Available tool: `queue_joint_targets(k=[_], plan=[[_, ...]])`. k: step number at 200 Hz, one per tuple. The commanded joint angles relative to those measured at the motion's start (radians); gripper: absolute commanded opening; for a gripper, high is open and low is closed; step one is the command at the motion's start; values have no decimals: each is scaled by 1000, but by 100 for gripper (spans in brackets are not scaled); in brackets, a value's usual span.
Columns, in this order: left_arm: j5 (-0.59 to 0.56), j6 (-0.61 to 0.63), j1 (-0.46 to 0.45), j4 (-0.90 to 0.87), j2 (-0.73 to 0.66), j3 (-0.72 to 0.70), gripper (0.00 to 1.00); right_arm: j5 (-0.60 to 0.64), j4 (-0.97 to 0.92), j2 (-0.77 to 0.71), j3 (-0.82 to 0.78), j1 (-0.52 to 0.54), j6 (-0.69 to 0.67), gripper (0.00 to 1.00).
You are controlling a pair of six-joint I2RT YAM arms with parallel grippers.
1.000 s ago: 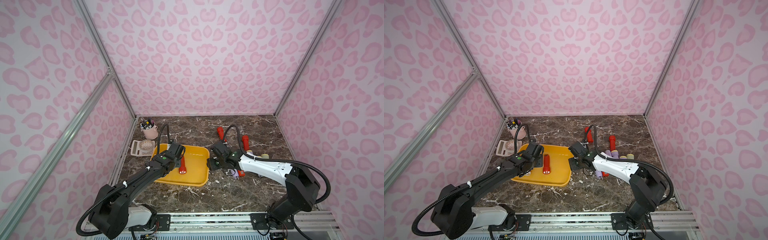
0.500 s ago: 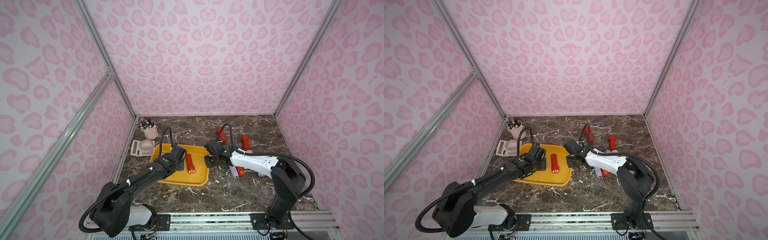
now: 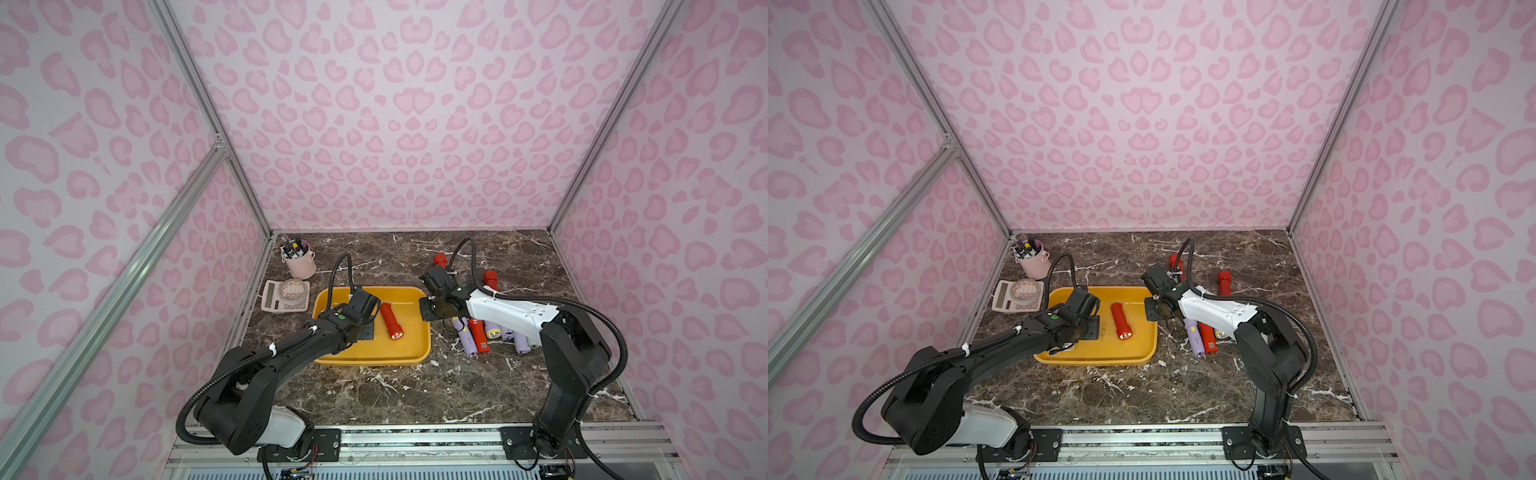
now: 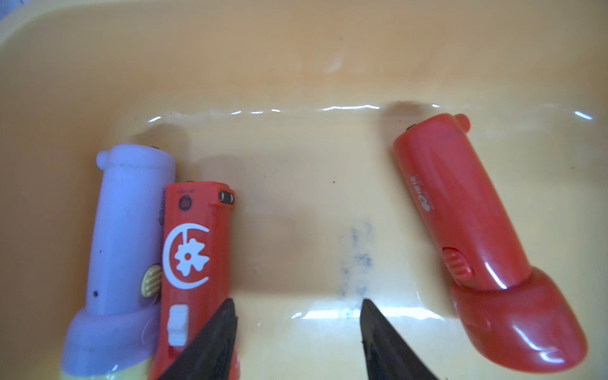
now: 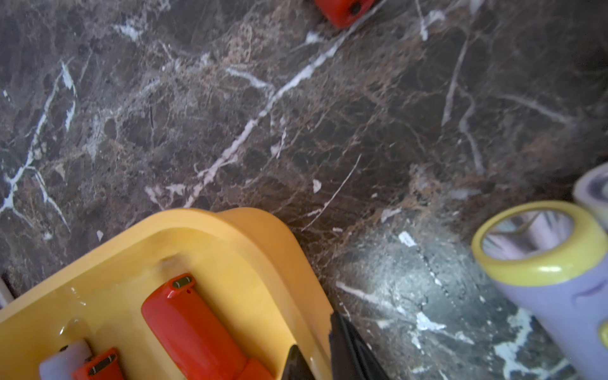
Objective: Put the flashlights into the storage boxes
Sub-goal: Move the storage box to the center of the board.
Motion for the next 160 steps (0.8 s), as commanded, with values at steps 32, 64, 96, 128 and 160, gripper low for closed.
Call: queue_joint_targets(k=[32, 64, 96, 128, 160], plan=[[6, 27, 0, 34, 74, 71, 62, 39, -41, 14, 5, -85, -60, 25], [-7, 50, 0, 37, 146, 127, 62, 32, -46, 22, 18, -121, -84, 25], [-74, 86, 8, 9, 221, 201, 62, 12, -46, 26, 25, -139, -91, 25], [-23, 90, 60, 65, 238, 226, 62, -10, -35, 24, 21, -140, -93, 25], [2, 113, 85, 41, 331, 337, 61, -27, -30, 32, 26, -140, -92, 26]])
